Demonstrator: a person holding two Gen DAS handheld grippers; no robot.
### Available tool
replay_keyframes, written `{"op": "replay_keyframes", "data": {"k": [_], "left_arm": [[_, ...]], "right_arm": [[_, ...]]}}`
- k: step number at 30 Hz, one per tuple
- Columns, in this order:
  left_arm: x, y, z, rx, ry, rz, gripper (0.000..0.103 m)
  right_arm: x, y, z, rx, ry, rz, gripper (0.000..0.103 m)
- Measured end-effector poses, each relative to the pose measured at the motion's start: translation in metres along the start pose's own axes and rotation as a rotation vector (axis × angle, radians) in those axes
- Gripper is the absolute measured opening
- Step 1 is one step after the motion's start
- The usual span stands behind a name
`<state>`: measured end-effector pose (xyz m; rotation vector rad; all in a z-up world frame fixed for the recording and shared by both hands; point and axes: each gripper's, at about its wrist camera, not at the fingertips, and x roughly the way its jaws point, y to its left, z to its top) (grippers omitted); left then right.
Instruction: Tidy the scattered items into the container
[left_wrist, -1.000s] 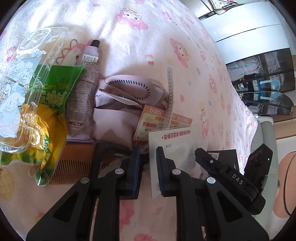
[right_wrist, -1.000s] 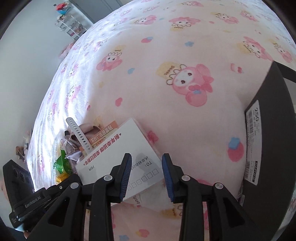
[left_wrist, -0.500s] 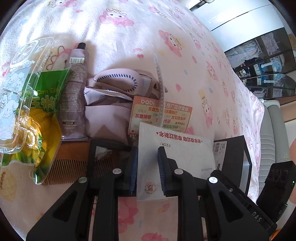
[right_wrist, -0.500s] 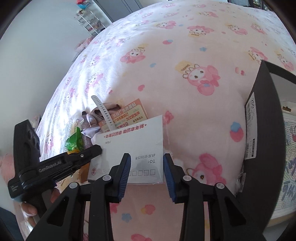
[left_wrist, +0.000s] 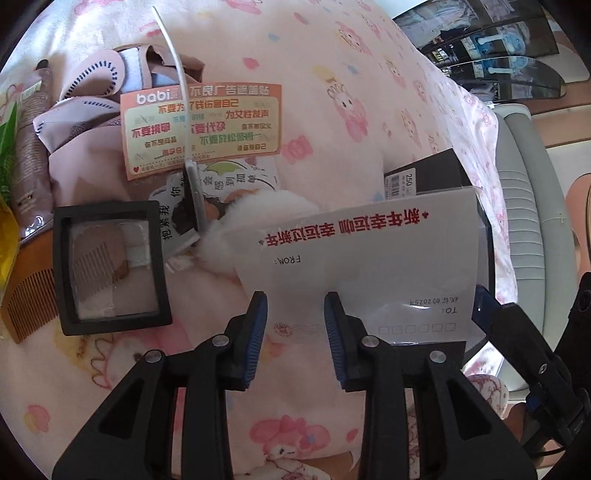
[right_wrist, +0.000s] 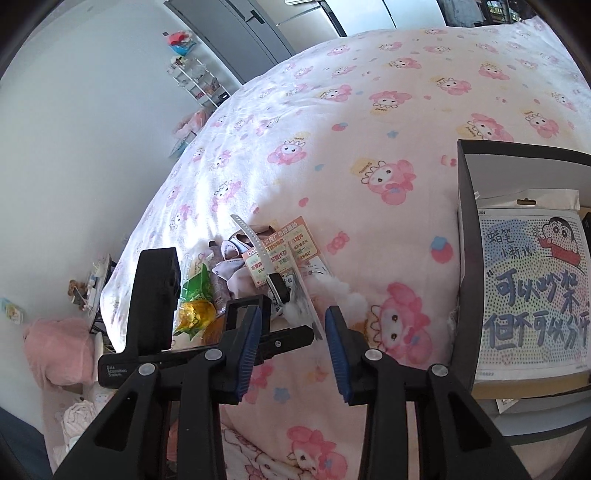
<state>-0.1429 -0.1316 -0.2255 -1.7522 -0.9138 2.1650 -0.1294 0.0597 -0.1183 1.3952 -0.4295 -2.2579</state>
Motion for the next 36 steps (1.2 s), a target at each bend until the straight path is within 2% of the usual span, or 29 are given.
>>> {"op": "replay_keyframes", "data": {"k": [5,9,14,17,20,22,27,33,36], "left_arm": [[-0.028,0.04,0.012,-0.18,-0.115,-0.054,0.031],[-0.048,0.055,0.009,-0.246,-0.186,-0.151,0.031],[-0.05,0.047,0.007,-0.215,-0.184,-0.174,0.031],[-0.043,0.036,0.007,-0.178,-0.149,-0.196,0.031],[-0.042,0.028,0.006,-0.147,-0.146,-0.201,0.031],[-0.05,0.033,0.005,-0.169,-0.177,-0.22,0.031],[-0.073,0.053,0.0,-0.249,-0.282,-0.324,0.031],[-0.078,0.065,-0.012,-0.3,-0.31,-0.362,0.031],[-0.086,0.064,-0.013,-0.294,-0.352,-0.38,0.035]], "right_arm": [[0.019,0.013,-0.002,-0.012,0.034,0.072,0.032],[0.029,0.034,-0.01,-0.057,0.062,0.12,0.032],[0.036,0.052,-0.026,-0.118,0.106,0.15,0.032],[0.036,0.05,-0.035,-0.109,0.118,0.166,0.032],[0.033,0.044,-0.037,-0.076,0.113,0.189,0.032],[0.032,0.041,-0.034,-0.058,0.101,0.194,0.032],[0.048,0.051,-0.026,-0.042,0.116,0.233,0.032],[0.064,0.079,-0.03,-0.145,0.136,0.179,0.032],[0.073,0.075,-0.028,-0.114,0.167,0.222,0.032]]}}
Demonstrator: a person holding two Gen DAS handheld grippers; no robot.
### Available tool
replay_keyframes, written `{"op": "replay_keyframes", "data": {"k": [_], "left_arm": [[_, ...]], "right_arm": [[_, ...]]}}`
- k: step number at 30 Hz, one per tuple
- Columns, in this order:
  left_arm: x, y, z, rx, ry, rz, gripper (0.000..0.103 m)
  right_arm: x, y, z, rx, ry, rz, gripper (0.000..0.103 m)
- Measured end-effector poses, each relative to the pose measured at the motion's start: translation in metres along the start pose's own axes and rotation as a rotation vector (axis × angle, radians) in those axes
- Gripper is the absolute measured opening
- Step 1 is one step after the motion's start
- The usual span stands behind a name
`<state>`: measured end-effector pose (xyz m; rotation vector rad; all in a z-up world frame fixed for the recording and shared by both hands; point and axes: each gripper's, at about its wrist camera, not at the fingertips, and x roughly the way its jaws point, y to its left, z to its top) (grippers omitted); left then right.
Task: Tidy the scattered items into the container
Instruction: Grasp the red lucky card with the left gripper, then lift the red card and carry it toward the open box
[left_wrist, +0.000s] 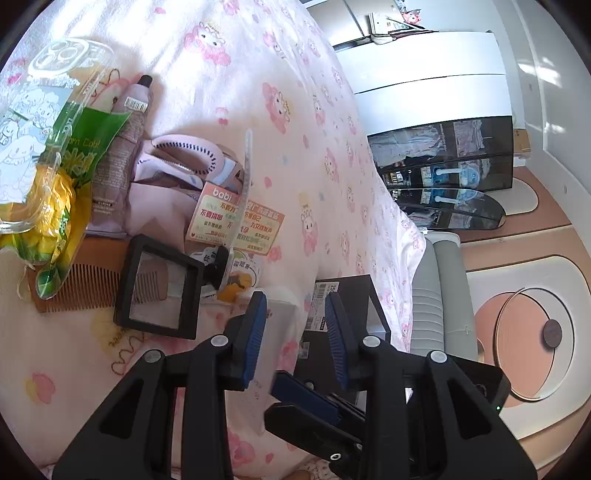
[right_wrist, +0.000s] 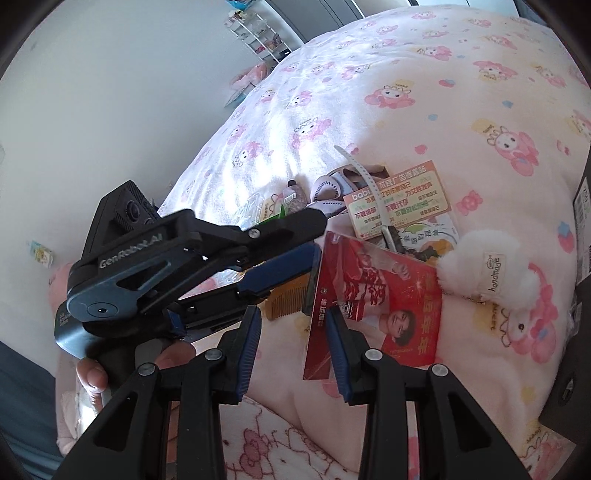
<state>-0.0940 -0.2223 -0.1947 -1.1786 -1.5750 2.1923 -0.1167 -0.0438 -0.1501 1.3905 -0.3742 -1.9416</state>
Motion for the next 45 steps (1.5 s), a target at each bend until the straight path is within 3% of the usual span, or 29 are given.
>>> {"op": "replay_keyframes", "data": {"k": [6,9,14,17,21,25,28,34,38,45], "left_arm": [[0.033,0.0,-0.006,0.035,0.094,0.223,0.036],[0.038,-0.003,-0.004,0.063,0.075,0.312,0.021],[0.041,0.005,-0.004,0.045,0.07,0.342,0.02],[0.04,0.006,-0.004,0.054,0.056,0.385,0.02],[0.04,0.008,-0.002,0.051,0.051,0.408,0.02],[0.042,0.013,0.0,0.032,0.062,0.414,0.02],[0.046,0.014,0.0,0.034,0.078,0.434,0.02],[0.049,0.014,-0.001,0.043,0.086,0.454,0.021],[0.058,0.013,-0.004,0.062,0.132,0.447,0.021],[0.069,0.004,-0.009,0.129,0.155,0.509,0.027]], "right_arm": [[-0.004,-0.004,0.0,0.014,0.002,0.017,0.032],[-0.011,-0.01,-0.005,0.037,0.011,0.04,0.032],[-0.029,-0.038,-0.01,0.084,-0.039,-0.036,0.033],[-0.014,-0.074,-0.012,0.173,0.01,-0.114,0.033],[0.011,-0.11,-0.02,0.251,0.079,-0.14,0.033],[0.028,-0.123,-0.022,0.278,0.109,-0.122,0.034],[0.035,-0.126,-0.018,0.293,0.109,-0.072,0.042],[0.049,-0.127,-0.011,0.292,0.134,-0.005,0.043],[0.03,-0.115,-0.013,0.273,0.089,-0.006,0.042],[-0.023,-0.1,-0.02,0.242,-0.001,0.001,0.042]]}}
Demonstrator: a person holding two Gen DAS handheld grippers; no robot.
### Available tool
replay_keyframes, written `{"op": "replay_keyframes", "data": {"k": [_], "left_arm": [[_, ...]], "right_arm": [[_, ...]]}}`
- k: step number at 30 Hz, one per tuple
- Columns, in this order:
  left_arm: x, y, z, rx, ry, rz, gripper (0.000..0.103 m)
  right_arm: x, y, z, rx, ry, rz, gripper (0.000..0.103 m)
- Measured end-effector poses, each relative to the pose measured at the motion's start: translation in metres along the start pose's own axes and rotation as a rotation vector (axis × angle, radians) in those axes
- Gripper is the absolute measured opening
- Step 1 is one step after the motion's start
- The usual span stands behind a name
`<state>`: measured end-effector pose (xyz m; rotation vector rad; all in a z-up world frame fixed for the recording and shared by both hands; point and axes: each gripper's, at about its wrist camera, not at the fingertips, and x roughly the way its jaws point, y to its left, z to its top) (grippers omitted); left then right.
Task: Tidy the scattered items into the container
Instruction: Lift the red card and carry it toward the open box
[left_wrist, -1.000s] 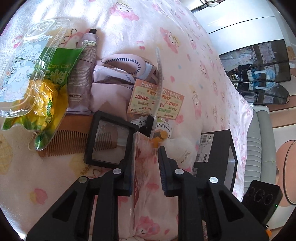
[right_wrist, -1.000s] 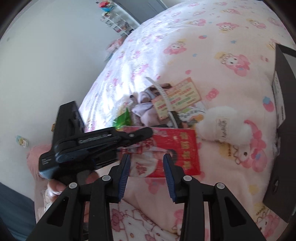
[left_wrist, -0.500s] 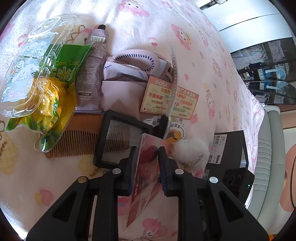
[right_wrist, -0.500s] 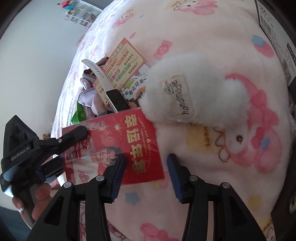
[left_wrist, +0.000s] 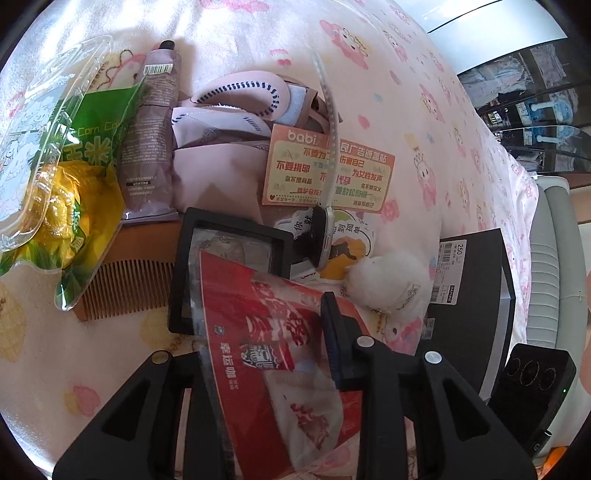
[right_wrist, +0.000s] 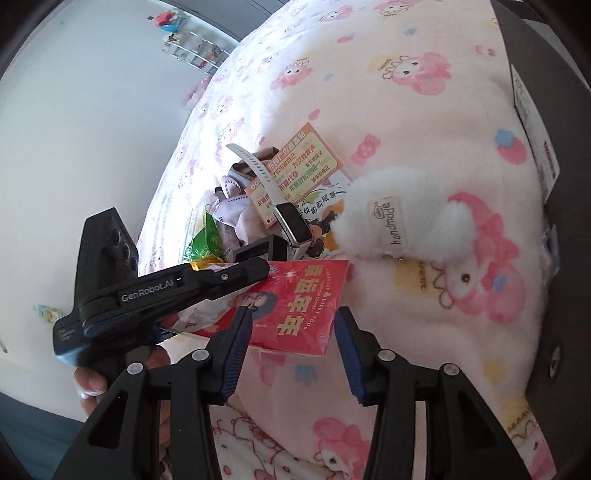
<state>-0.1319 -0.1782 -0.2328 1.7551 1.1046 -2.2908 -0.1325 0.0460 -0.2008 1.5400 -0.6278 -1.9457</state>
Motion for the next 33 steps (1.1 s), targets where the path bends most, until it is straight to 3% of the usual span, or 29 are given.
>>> {"op": "replay_keyframes", "data": {"k": [5,8,12,15,22,25,30,33], "left_arm": [[-0.014,0.0,-0.006,-0.001,-0.063,0.045,0.026],[-0.02,0.005,-0.008,-0.031,-0.091,0.113,0.028],[-0.027,0.013,-0.008,-0.075,-0.117,0.142,0.051],[-0.032,0.013,-0.009,-0.068,-0.145,0.223,0.051],[-0.011,0.01,-0.007,-0.011,-0.062,0.3,0.05],[-0.011,0.014,-0.005,-0.018,-0.059,0.275,0.051],[-0.021,0.027,-0.004,-0.063,-0.069,0.12,0.051],[-0.022,0.032,-0.004,-0.085,-0.054,0.083,0.051]], "right_arm": [[0.001,-0.012,-0.003,0.045,0.01,-0.014,0.042],[0.012,-0.01,-0.005,0.05,0.027,-0.01,0.042],[0.026,-0.01,-0.005,0.042,0.065,-0.02,0.042],[0.036,-0.012,-0.002,0.048,0.083,-0.038,0.042],[0.061,-0.011,0.001,0.033,0.131,-0.084,0.043],[0.062,-0.011,0.0,0.039,0.132,-0.08,0.043],[0.038,0.002,-0.002,0.021,0.072,-0.085,0.043],[0.014,0.012,-0.004,-0.002,0.026,-0.079,0.043]]}}
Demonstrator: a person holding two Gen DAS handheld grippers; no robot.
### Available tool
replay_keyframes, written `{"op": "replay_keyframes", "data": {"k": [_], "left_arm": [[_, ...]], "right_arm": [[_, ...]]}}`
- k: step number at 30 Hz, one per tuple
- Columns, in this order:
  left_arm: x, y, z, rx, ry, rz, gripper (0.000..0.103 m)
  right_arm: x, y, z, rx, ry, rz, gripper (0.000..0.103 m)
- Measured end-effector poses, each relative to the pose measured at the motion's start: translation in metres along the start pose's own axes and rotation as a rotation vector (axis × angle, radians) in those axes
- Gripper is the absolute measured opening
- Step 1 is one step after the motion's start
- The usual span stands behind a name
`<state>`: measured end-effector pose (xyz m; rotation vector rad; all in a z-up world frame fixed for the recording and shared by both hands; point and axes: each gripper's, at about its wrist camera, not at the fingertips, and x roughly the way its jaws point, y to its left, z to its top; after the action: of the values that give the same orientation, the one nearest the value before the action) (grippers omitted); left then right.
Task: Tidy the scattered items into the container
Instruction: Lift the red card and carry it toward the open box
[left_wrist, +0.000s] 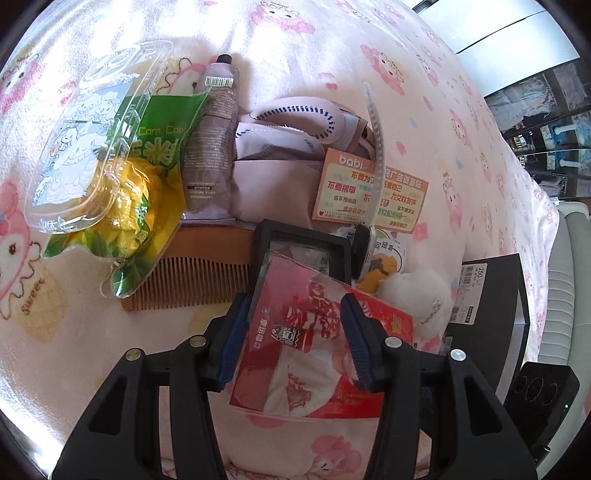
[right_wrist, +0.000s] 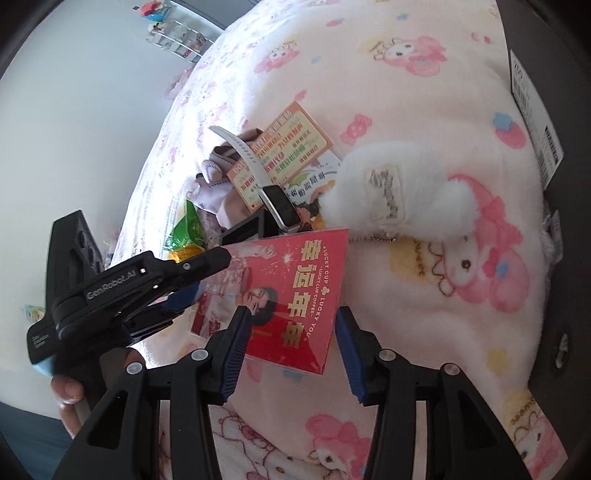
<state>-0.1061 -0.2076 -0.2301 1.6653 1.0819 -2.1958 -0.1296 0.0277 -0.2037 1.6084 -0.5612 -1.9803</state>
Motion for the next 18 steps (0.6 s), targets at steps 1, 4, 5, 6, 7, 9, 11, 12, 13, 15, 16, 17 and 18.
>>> {"op": "replay_keyframes", "data": {"k": [1,4,5,6,7,9,11,12,13,15,16,17,18], "left_arm": [[0.0,-0.002,0.0,0.004,0.002,0.001,0.051],[-0.005,0.003,0.0,0.009,-0.008,0.008,0.05],[-0.007,0.006,0.001,0.007,-0.014,0.008,0.05],[-0.007,0.0,0.0,0.002,-0.017,0.013,0.05],[-0.008,0.002,0.0,-0.004,-0.016,0.013,0.05],[-0.003,-0.002,-0.001,-0.009,-0.003,-0.001,0.05],[0.0,-0.005,-0.001,-0.003,0.001,0.011,0.049],[0.001,-0.006,-0.002,0.002,0.0,0.017,0.049],[0.002,-0.007,-0.002,0.009,-0.001,0.021,0.049],[0.004,-0.009,-0.002,0.015,0.001,0.025,0.049],[0.006,-0.009,-0.001,0.014,0.005,0.028,0.049],[0.008,-0.008,0.0,0.01,0.01,0.033,0.049],[0.011,-0.007,0.001,0.002,0.019,0.04,0.049]], "right_arm": [[-0.005,0.001,0.0,-0.003,-0.008,0.001,0.043],[-0.009,0.002,-0.001,-0.025,-0.002,-0.049,0.043],[-0.01,-0.001,-0.002,-0.03,0.002,-0.069,0.043],[-0.01,-0.004,-0.003,-0.026,0.007,-0.079,0.043],[-0.008,-0.008,-0.004,-0.016,0.014,-0.078,0.043],[-0.004,-0.015,-0.006,0.005,0.03,-0.071,0.043],[0.0,-0.018,-0.008,0.004,0.035,-0.086,0.043],[0.001,-0.018,-0.008,0.0,0.035,-0.097,0.043],[0.002,-0.018,-0.008,-0.004,0.034,-0.105,0.043],[0.003,-0.019,-0.006,-0.004,0.025,-0.108,0.043],[0.004,-0.019,-0.005,-0.005,0.021,-0.108,0.043],[0.005,-0.02,-0.004,-0.006,0.017,-0.11,0.043],[0.006,-0.02,-0.002,-0.008,0.017,-0.114,0.043]]}}
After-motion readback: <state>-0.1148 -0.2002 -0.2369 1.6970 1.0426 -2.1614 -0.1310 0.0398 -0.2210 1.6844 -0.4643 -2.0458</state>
